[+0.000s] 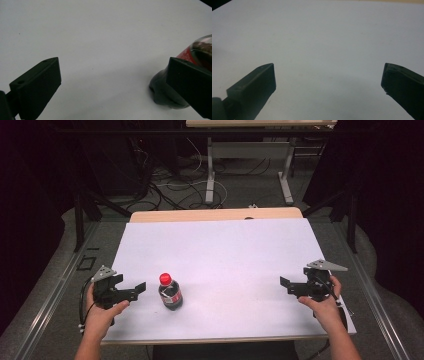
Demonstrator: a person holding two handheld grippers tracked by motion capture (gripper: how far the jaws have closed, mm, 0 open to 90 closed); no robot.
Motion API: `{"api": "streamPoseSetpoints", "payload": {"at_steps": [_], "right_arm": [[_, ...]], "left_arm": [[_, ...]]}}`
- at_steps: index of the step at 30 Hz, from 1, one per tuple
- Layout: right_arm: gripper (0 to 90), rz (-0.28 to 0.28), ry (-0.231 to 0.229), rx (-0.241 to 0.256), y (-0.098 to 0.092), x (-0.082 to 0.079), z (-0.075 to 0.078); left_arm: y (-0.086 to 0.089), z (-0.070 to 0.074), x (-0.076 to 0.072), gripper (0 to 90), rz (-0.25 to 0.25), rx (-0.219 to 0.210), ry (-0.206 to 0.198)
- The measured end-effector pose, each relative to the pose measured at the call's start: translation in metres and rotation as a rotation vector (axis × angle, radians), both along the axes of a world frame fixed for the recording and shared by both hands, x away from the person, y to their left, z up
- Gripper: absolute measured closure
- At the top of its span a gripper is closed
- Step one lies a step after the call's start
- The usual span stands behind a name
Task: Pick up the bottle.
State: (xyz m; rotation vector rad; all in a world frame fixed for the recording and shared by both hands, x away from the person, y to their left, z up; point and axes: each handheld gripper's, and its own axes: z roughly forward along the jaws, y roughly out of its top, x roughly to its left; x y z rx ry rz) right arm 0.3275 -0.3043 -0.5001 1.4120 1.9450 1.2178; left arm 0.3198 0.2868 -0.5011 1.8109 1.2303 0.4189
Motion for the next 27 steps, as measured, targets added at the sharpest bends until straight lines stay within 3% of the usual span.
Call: {"api": "streamPoseSetpoints", "payload": {"at_steps": [1,3,8,11,16,20,27], "right_arm": [[0.0,-0.020,-0.040,-0.019,0.000,-0.003,0.003],[0.0,-0.003,-0.068,-0.037,-0.001,-0.008,0.006],[0.0,0.001,-0.060,-0.016,0.005,-0.008,0.004],[0.0,0.025,-0.050,-0.024,0.006,-0.008,0.003],[0.0,0.046,-0.055,-0.021,0.010,-0.008,0.004],[0.0,0.059,-0.053,-0.032,0.012,-0.009,0.004],[0.9,0.082,-0.053,-0.044,0.019,-0.010,0.003]], "left_arm": [[0.000,0.003,-0.002,0.4,-0.010,0.003,0.001],[-0.001,0.004,-0.004,0.4,-0.015,0.002,-0.005],[-0.003,0.014,-0.014,0.6,-0.071,-0.007,-0.009],[-0.009,0.023,-0.020,0.6,-0.135,-0.057,-0.018],[-0.024,0.029,-0.024,0.6,-0.225,-0.065,-0.033],[-0.034,0.026,-0.023,0.6,-0.244,-0.049,-0.032],[-0.056,0.004,-0.016,2.4,-0.254,-0.022,-0.027]]}}
